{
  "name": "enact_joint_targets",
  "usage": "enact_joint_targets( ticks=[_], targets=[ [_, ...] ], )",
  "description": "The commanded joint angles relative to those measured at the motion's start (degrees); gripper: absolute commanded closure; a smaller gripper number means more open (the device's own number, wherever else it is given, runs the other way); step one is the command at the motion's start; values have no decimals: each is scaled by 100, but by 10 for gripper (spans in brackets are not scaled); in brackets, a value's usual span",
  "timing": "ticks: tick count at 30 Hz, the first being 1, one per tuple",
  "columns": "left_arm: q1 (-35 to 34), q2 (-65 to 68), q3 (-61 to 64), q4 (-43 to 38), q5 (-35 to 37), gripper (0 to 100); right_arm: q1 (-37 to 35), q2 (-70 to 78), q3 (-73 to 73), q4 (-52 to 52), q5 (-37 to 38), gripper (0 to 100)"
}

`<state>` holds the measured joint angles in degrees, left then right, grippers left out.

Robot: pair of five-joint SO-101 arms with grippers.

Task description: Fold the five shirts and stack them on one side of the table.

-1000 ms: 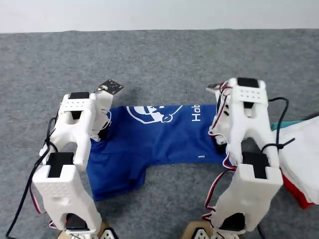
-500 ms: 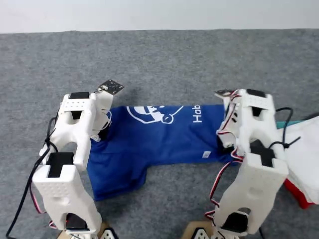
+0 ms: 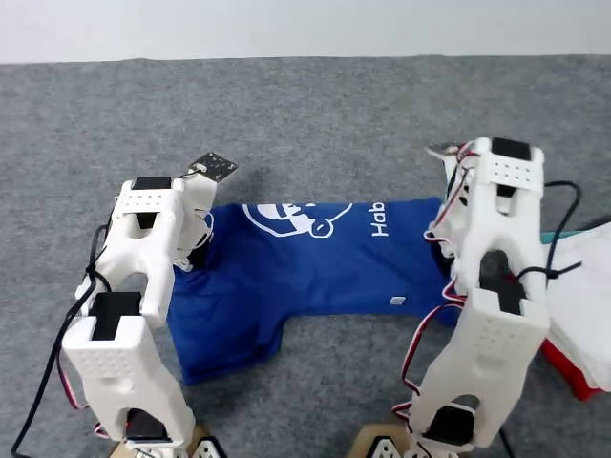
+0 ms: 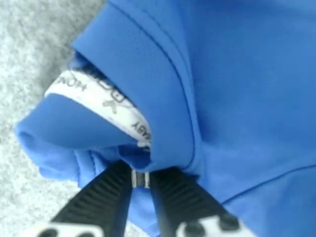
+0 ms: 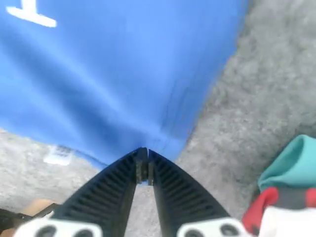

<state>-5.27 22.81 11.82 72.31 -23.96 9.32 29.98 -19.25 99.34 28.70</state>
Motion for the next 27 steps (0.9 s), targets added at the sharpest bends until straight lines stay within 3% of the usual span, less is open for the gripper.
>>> enact_joint_targets(
  ticks=[1, 11, 17, 21, 27],
  targets=[
    [123, 9, -66, 35, 9, 998, -338, -602, -448, 295, 18, 983],
    [97, -132, -66, 44, 246, 998, -602, -1490, -132, 321, -79, 983],
    [97, -1169, -66, 44, 651, 994, -611, -1763, 325, 321, -105, 983],
    [70, -1881, -40, 97, 721, 919, -585, -1982, 369, 321, -105, 983],
    [-220, -2760, -75, 35, 1407, 821, -567, -2290, 387, 321, -105, 983]
  ],
)
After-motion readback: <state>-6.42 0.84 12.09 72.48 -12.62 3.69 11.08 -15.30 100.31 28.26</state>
